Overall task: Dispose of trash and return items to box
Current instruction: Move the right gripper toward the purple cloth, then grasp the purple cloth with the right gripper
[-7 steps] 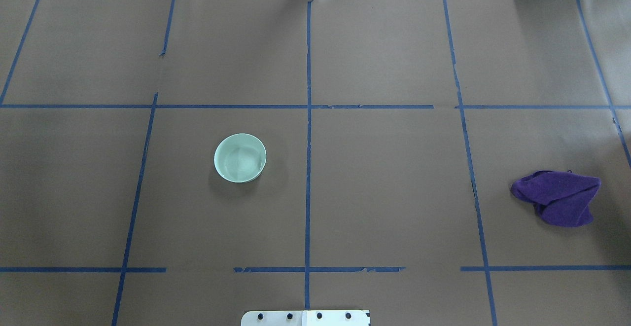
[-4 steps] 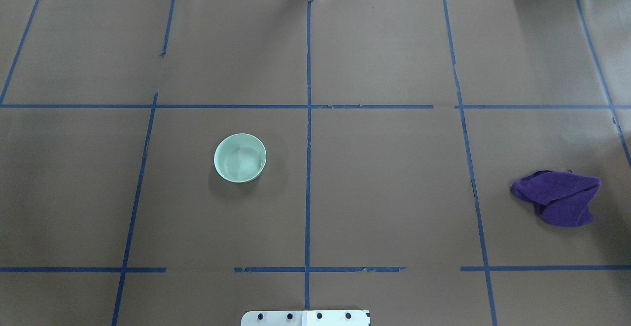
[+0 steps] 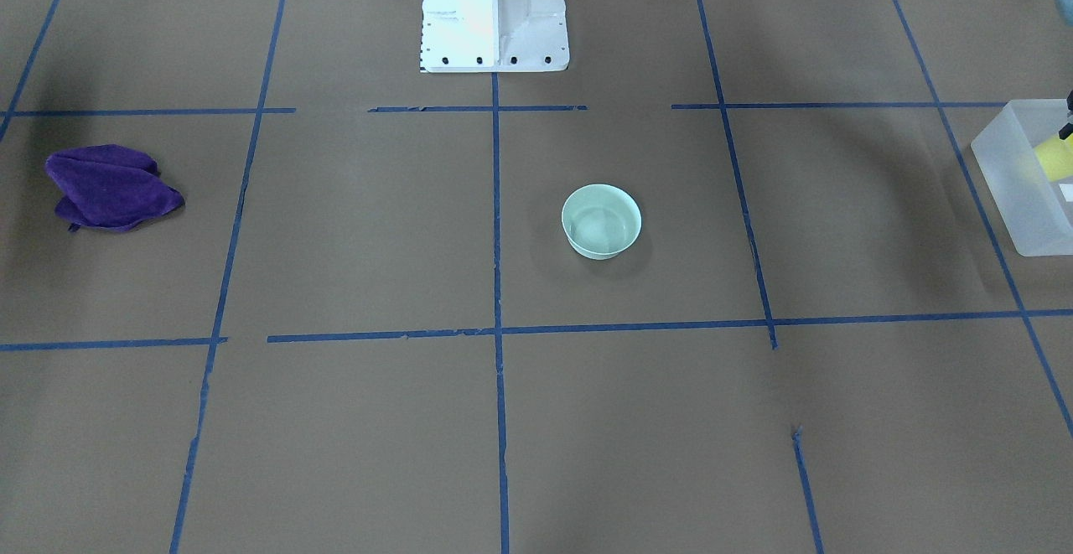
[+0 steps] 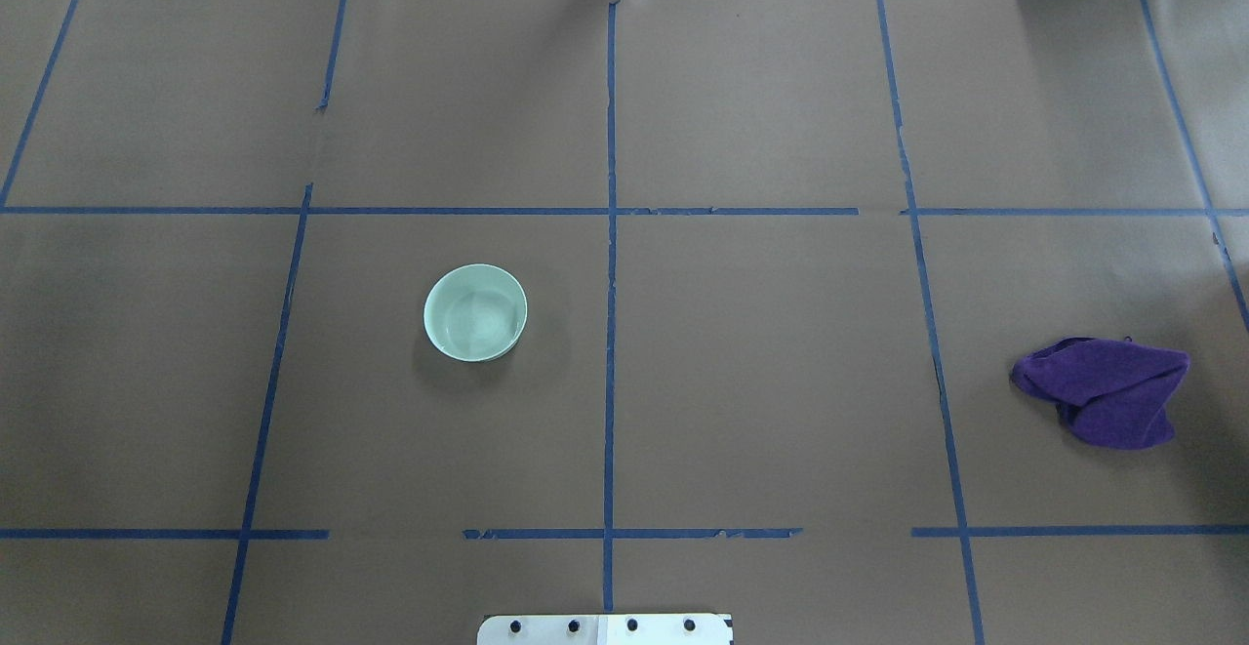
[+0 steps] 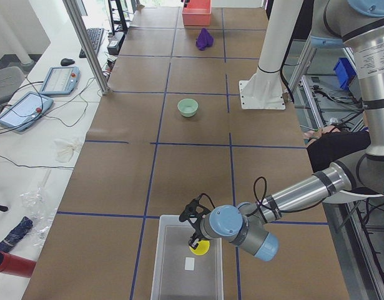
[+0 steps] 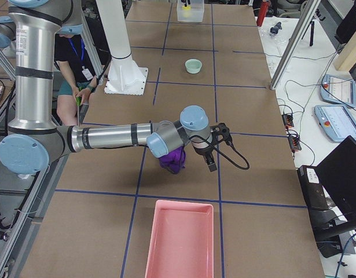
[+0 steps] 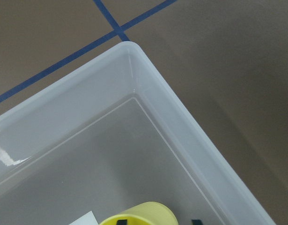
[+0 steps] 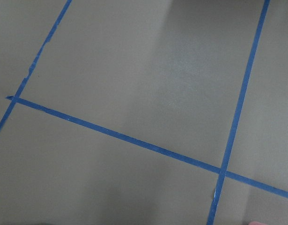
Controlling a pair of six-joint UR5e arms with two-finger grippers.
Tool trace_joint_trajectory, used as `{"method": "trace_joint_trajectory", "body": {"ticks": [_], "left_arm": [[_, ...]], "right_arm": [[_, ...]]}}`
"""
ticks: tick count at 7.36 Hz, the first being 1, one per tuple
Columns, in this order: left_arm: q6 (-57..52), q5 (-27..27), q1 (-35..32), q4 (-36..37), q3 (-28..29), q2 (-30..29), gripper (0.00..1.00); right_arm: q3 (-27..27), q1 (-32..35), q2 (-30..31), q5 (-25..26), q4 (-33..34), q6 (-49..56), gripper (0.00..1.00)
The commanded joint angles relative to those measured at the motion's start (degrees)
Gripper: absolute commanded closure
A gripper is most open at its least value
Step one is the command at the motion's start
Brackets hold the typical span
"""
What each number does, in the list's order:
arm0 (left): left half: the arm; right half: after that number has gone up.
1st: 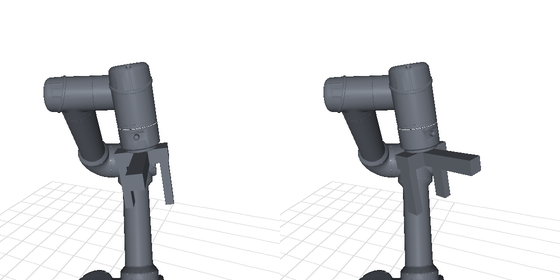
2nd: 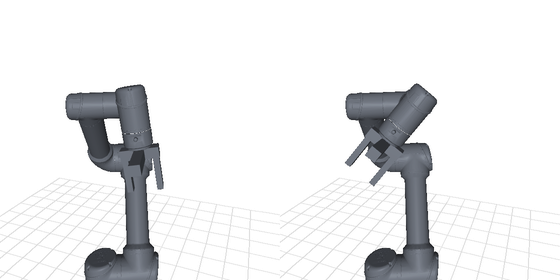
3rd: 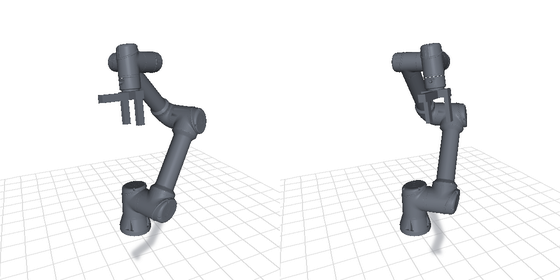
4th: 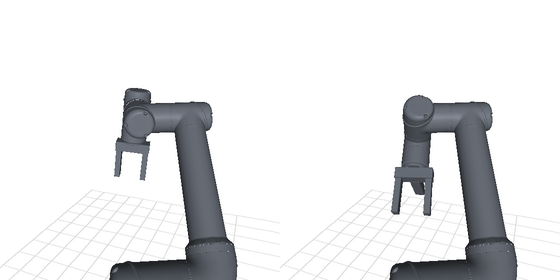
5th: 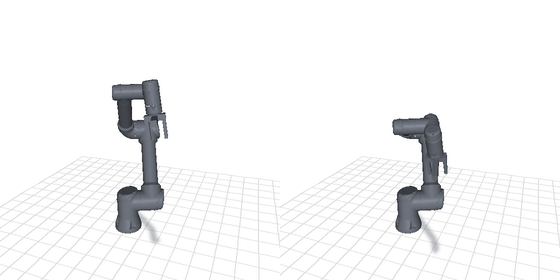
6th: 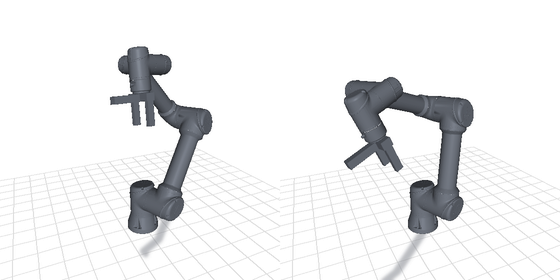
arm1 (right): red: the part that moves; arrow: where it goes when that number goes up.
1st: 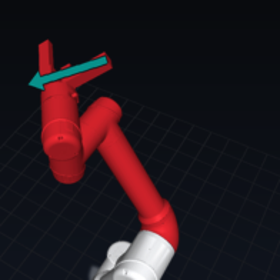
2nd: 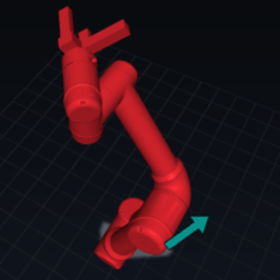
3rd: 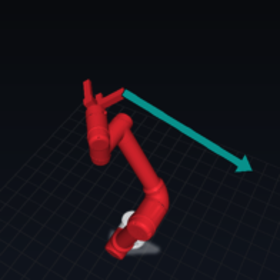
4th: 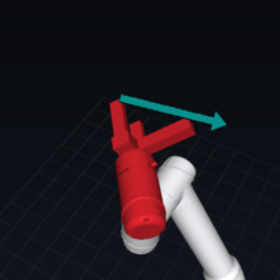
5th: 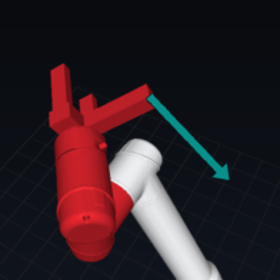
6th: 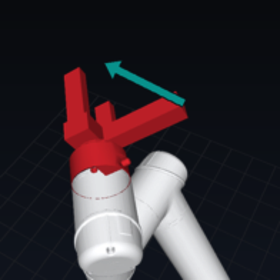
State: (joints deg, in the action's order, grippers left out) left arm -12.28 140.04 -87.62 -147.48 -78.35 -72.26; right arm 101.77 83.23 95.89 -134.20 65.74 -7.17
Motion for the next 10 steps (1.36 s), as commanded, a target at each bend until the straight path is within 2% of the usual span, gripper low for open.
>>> {"method": "trace_joint_trajectory", "body": {"ticks": [1,2,3,4,5,6,8,9,10], "left_arm": [[0.8,0.0,0.0,-0.1,-2.4,-0.5,0.35],[2.0,0.1,0.0,2.3,-6.2,-0.7,0.0],[3.3,0.1,0.0,6.2,-9.4,-2.0,0.0],[3.3,0.1,-0.1,10.8,-11.5,-4.1,0.0],[3.3,0.1,-0.1,12.0,-11.6,-5.7,0.0],[3.3,0.1,0.0,12.1,-11.7,-6.2,0.0],[3.3,0.1,-0.1,12.1,-11.9,-6.8,0.0],[3.4,0.1,0.0,12.1,-11.8,-7.1,0.0],[3.4,0.1,0.0,12.1,-12.0,-7.4,0.0]], "right_arm": [[0.4,-0.3,-0.3,-0.1,0.0,-0.2,0.0],[0.9,-1.1,-0.7,-0.9,-1.8,-0.8,0.0],[1.1,-3.5,-0.7,-2.9,-5.8,-8.6,0.0],[1.3,-7.7,-0.4,-1.7,-12.8,-18.0,0.0],[1.8,-13.0,0.3,1.1,-15.4,-22.2,0.0],[3.1,-17.7,2.2,4.4,-15.5,-22.4,0.0],[6.3,-25.8,10.9,12.0,-15.9,-21.5,0.01],[6.2,-28.1,13.0,12.7,-16.3,-21.3,0.11],[6.0,-31.3,14.1,15.6,-16.3,-20.9,0.45]]}}
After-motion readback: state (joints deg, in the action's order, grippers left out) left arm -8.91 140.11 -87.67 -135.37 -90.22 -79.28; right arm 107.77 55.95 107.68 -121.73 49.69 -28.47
